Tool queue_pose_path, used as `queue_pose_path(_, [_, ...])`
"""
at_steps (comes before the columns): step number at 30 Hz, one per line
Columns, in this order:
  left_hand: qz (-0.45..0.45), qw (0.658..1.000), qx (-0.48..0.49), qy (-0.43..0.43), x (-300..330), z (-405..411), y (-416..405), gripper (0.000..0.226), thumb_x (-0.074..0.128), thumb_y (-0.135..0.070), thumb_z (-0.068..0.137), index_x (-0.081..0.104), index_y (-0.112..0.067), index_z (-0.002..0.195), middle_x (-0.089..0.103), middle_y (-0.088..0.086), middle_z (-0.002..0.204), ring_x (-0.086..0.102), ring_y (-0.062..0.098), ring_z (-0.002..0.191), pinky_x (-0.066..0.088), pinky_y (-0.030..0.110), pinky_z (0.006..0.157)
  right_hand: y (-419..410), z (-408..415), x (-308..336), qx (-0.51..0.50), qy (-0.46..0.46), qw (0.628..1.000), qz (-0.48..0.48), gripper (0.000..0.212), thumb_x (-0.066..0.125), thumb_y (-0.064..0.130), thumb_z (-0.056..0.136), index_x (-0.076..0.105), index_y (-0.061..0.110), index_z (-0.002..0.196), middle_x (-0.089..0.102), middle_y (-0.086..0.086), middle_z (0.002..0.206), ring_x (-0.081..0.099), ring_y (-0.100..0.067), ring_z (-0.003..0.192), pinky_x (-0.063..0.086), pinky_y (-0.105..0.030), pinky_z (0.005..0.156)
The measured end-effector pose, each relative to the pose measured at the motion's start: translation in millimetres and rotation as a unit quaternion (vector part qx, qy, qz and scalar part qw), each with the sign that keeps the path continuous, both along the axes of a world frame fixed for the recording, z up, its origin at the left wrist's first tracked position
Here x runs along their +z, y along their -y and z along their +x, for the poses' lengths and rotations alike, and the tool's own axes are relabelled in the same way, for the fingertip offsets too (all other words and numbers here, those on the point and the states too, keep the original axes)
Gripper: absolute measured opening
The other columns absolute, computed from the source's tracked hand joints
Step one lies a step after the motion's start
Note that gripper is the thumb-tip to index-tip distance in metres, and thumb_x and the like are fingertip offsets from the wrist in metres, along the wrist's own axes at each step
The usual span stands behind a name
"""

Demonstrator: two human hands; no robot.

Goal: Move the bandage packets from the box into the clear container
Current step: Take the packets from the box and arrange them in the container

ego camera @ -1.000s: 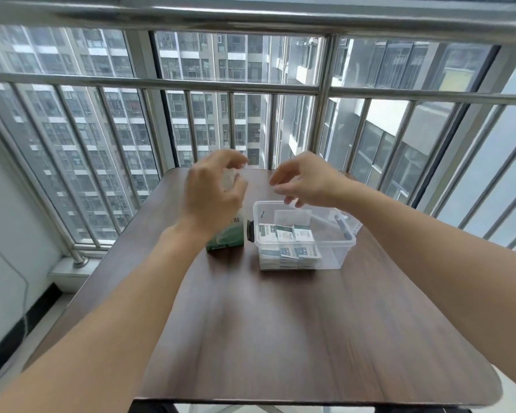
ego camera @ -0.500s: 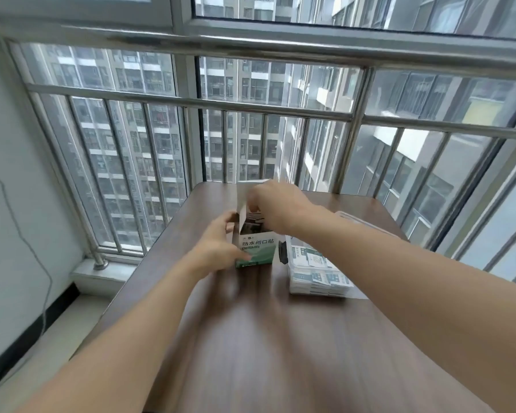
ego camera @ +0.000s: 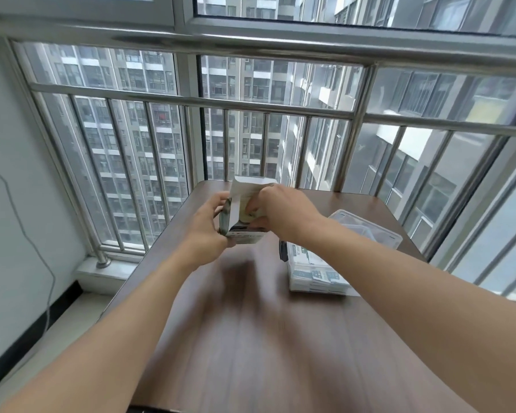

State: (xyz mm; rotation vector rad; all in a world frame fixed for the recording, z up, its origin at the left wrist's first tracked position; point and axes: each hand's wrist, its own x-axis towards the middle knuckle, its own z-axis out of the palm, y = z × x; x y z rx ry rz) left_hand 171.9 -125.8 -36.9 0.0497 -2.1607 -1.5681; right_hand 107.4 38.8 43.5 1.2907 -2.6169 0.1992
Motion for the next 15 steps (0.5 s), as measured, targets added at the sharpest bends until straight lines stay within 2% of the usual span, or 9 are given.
queue_pose_path(4, [-0.016, 0.999, -0.038, 0.006, 1.3, -0.2, -5.2, 0.073, 0.079, 0.012, 0.064, 0.058, -0.025, 0.123, 0.066, 0.007, 0.118, 0.058, 0.012, 0.123, 0.060, 0.052, 0.086, -1.1, 1.0, -0.5, -0.012, 0.004, 1.000, 0.000, 0.014, 0.074, 0.026, 0.087, 0.076, 0.032, 0.099, 0.065, 0.000, 0.090, 0.062, -0.029, 0.083, 0.043, -0.028, 0.064])
queue_pose_path(7, [-0.009, 0.999, -0.043, 0.007, 0.2, -1.2, -7.0, 0.074, 0.082, 0.011, 0.063, 0.058, -0.029, 0.120, 0.067, 0.007, 0.117, 0.057, 0.011, 0.123, 0.061, 0.049, 0.084, 0.0, -1.2, -2.9, -0.023, -0.013, 1.000, -0.001, 0.019, 0.067, 0.017, 0.086, 0.066, 0.033, 0.075, 0.057, 0.003, 0.075, 0.054, -0.029, 0.074, 0.036, -0.027, 0.055])
queue_pose_path(8, [-0.011, 0.999, -0.042, 0.008, -0.4, -1.8, -7.3, 0.075, 0.082, 0.014, 0.063, 0.058, -0.030, 0.120, 0.067, 0.007, 0.117, 0.058, 0.011, 0.123, 0.062, 0.047, 0.083, 0.3, -1.3, -3.4, -0.027, -0.028, 0.999, 0.003, 0.019, 0.065, 0.016, 0.086, 0.064, 0.031, 0.074, 0.054, 0.003, 0.073, 0.053, -0.029, 0.073, 0.035, -0.027, 0.054])
queue_pose_path(11, [-0.017, 0.999, -0.044, 0.023, -2.7, -3.1, -6.2, 0.077, 0.084, 0.016, 0.065, 0.057, -0.027, 0.123, 0.066, 0.006, 0.119, 0.059, 0.010, 0.120, 0.063, 0.036, 0.079, 1.7, -0.7, -4.4, -0.015, -0.059, 0.998, 0.012, 0.015, 0.061, 0.022, 0.090, 0.074, 0.028, 0.090, 0.063, -0.001, 0.081, 0.059, -0.028, 0.076, 0.044, -0.031, 0.058])
queue_pose_path(15, [-0.020, 0.998, -0.040, 0.043, -2.0, -3.4, -3.2, 0.078, 0.084, 0.016, 0.064, 0.055, -0.026, 0.124, 0.065, 0.001, 0.119, 0.060, 0.000, 0.113, 0.061, 0.031, 0.081, 3.2, -2.9, -0.9, -0.003, 0.013, 1.000, 0.012, 0.017, 0.063, 0.038, 0.090, 0.076, 0.028, 0.092, 0.070, 0.003, 0.089, 0.063, -0.024, 0.082, 0.056, -0.035, 0.067])
